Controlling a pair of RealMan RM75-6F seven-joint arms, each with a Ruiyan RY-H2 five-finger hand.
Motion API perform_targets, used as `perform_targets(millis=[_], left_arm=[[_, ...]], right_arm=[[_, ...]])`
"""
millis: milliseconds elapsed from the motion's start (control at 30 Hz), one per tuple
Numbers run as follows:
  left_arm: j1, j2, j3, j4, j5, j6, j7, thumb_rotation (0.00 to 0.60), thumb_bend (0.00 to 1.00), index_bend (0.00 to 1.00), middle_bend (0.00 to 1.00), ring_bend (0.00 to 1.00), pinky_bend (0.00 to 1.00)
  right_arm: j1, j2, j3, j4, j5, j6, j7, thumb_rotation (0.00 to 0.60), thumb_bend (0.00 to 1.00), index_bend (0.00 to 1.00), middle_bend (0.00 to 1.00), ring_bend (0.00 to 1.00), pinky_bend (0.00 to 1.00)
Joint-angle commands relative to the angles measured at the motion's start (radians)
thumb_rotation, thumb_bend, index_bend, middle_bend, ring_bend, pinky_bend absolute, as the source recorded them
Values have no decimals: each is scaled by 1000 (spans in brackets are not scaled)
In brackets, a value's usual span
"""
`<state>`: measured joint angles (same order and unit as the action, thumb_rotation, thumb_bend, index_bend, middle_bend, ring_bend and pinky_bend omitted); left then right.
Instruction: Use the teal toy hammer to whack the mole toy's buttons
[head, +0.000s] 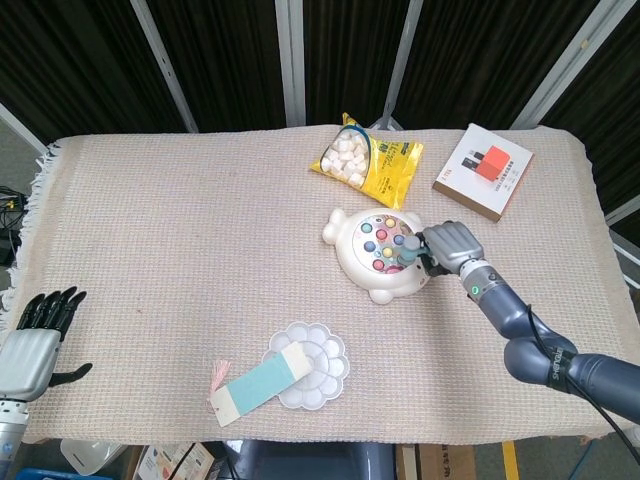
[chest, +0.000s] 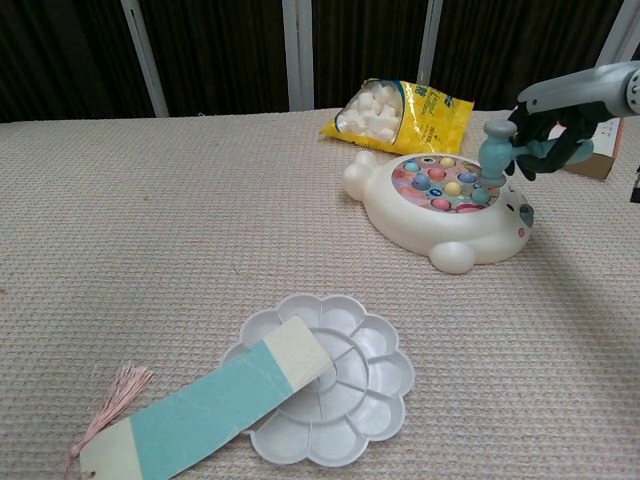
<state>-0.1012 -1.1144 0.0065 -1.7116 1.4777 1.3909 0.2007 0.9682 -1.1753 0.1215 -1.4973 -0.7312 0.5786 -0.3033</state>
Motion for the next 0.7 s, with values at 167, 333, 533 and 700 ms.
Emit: perform_targets(millis=[167,333,533,700], left_arm=[[0,-1,0,3,-8,-2,-3,600,124,0,0,0,0],[-2,-4,0,11,-14,-8,-9,600,124,0,0,0,0],[-3,-7,-1,23,-12,-7,-23,600,125,0,0,0,0],[-5,-12,-1,35,-8,-7,-38,600,124,0,0,0,0]], right_arm=[[58,-43,-52,37,92,14,-70,600,931,998,845,670,248],[90,-70,-93,59,149,18,-115,600,931,1000,846,671,248],[114,-59,-104,26,189,66,-143,600,931,1000,848,675,249],[128,-22,-99,-41,199,112,-163,600,931,1000,849,676,248]])
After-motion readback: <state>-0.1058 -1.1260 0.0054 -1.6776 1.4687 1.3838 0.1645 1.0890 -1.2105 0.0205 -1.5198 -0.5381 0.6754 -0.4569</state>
